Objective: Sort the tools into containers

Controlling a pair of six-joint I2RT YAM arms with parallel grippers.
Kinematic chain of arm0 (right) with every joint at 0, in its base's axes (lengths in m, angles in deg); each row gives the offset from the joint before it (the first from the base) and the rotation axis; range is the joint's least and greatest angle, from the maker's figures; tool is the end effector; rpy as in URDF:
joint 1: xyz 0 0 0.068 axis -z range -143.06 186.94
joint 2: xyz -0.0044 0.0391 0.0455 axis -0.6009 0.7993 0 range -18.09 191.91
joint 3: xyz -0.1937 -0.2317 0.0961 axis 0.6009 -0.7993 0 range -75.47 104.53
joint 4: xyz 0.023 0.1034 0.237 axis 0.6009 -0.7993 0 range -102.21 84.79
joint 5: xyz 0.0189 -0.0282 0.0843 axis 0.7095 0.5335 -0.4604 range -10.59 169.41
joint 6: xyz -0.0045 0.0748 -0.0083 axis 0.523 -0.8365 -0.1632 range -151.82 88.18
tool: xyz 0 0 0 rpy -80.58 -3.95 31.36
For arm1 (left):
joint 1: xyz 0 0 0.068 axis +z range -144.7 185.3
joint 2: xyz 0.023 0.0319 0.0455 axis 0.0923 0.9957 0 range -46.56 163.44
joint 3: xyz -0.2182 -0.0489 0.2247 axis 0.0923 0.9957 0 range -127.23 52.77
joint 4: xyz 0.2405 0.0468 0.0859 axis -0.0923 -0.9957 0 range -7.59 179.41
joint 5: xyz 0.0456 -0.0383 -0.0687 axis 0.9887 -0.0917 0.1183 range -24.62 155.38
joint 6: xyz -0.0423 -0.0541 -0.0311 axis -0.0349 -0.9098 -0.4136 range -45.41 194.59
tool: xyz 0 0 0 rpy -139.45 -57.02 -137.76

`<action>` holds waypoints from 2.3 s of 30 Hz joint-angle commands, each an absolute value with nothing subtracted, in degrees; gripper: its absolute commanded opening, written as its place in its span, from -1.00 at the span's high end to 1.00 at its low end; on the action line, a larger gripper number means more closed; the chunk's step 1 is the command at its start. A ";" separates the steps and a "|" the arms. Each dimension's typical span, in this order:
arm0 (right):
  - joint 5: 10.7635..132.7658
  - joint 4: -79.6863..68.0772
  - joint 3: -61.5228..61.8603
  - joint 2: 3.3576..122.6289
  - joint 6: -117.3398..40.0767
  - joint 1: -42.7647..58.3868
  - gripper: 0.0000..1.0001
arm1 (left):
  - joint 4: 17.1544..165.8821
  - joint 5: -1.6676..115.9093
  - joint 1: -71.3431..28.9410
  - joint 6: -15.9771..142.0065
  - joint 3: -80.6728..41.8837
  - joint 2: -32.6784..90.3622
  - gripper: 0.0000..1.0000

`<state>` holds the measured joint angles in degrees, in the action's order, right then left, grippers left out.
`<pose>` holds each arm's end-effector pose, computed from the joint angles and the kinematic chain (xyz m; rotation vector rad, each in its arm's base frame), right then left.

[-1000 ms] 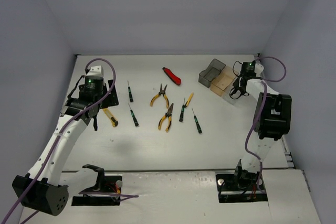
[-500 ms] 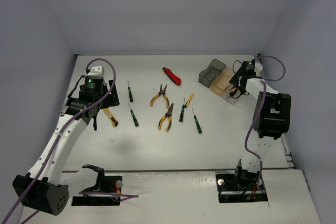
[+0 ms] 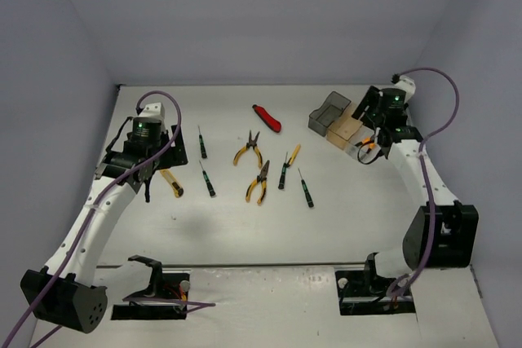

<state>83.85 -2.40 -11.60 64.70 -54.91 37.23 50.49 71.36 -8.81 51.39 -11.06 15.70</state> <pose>0.3624 -0.0067 0.3601 0.4291 1.8059 0.2051 0.2211 -0.0488 0.3707 -0.2341 2.2171 -0.2425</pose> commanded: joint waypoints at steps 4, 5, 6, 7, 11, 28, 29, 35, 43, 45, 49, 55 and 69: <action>85.65 -0.93 -15.08 62.52 -58.69 16.32 -0.26 | 52.21 69.69 -8.32 51.51 -11.53 16.19 -0.50; 88.39 -0.99 -15.08 63.95 -59.78 14.21 -0.28 | 52.18 69.75 -8.32 51.57 -11.47 16.19 -0.50; 89.59 -0.99 -15.06 64.61 -60.91 12.78 -0.30 | 52.21 69.89 -8.32 51.57 -11.47 16.16 -0.49; 90.63 -0.99 -14.89 65.40 -62.07 11.68 -0.32 | 52.18 70.01 -8.32 51.57 -11.47 16.13 -0.49; 97.43 -0.90 -12.40 74.61 -69.29 2.73 -0.50 | 52.15 70.41 -8.32 51.46 -11.33 16.07 -0.50; 103.66 -4.94 -3.17 94.68 -76.51 -7.05 -0.16 | 52.02 70.00 -8.15 51.08 -11.12 16.10 -0.49; 103.75 -4.95 -3.30 95.01 -76.80 -7.09 -0.13 | 51.97 69.95 -8.15 51.04 -11.12 16.13 -0.49; 103.49 -9.29 -2.52 97.50 -78.24 -7.72 0.00 | 51.97 70.30 -8.23 51.04 -11.03 16.64 -0.50; 103.69 -14.22 -2.69 97.55 -79.71 -9.75 0.13 | 52.00 70.04 -8.15 50.95 -11.03 17.21 -0.49; 103.83 -15.26 -2.52 97.57 -80.05 -10.86 0.15 | 51.98 69.89 -8.15 50.95 -11.03 17.41 -0.49; 103.21 -16.71 -2.57 97.76 -81.07 -12.17 0.17 | 51.97 69.43 -8.15 50.95 -11.03 17.43 -0.50; 102.40 -16.69 -2.29 99.04 -81.33 -13.33 0.35 | 52.06 69.34 -8.15 50.95 -10.95 17.04 -0.49; 101.24 -14.70 1.32 99.55 -69.41 -14.37 1.00 | 51.97 69.60 -8.15 51.04 -10.95 16.73 -0.49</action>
